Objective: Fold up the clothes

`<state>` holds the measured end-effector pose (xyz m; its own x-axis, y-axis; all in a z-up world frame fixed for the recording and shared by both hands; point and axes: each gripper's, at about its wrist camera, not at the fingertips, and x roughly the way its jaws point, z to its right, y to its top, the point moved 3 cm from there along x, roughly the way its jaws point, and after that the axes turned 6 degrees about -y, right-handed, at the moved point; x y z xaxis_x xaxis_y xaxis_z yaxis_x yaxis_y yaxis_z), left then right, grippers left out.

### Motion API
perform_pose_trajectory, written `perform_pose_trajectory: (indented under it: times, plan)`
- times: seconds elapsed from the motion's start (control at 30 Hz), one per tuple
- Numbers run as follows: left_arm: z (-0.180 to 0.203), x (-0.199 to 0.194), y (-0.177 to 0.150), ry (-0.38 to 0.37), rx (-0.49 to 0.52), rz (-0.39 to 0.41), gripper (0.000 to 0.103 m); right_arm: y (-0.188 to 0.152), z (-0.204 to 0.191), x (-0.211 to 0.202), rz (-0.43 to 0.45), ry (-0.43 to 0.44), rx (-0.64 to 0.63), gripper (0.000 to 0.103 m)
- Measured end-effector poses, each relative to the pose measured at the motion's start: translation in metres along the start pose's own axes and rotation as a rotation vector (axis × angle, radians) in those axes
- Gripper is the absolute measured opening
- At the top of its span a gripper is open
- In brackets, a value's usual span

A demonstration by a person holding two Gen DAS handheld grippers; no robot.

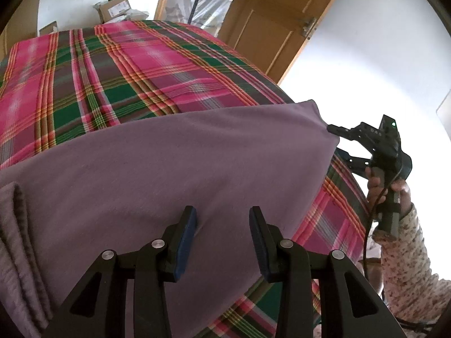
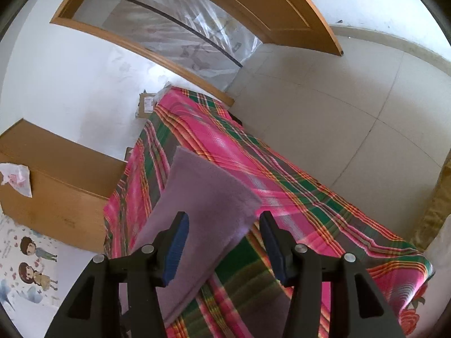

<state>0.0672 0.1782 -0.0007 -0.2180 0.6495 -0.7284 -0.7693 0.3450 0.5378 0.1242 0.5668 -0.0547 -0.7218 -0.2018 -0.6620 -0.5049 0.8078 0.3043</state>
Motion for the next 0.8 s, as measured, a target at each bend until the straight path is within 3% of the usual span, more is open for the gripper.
perform_pose_trajectory:
  times: [0.23, 0.37, 0.47, 0.57, 0.8]
  plan:
    - [-0.001, 0.0, 0.001, -0.008, -0.006, -0.001, 0.04, 0.003, 0.002, 0.006, -0.005, -0.009, 0.049, 0.034]
    - [-0.002, -0.001, 0.001, -0.012, -0.01, -0.002, 0.04, 0.002, -0.003, 0.001, 0.033, -0.024, 0.013, 0.017]
    - [-0.002, 0.0, 0.002, -0.013, -0.012, -0.003, 0.04, -0.001, -0.018, -0.005, 0.075, -0.079, -0.093, 0.011]
    - [-0.002, 0.0, 0.002, -0.014, -0.014, -0.005, 0.04, -0.006, -0.042, -0.012, 0.132, -0.153, -0.239, 0.011]
    - [-0.007, 0.001, 0.009, -0.046, -0.048, -0.011, 0.04, -0.022, -0.096, -0.022, 0.24, -0.228, -0.472, 0.011]
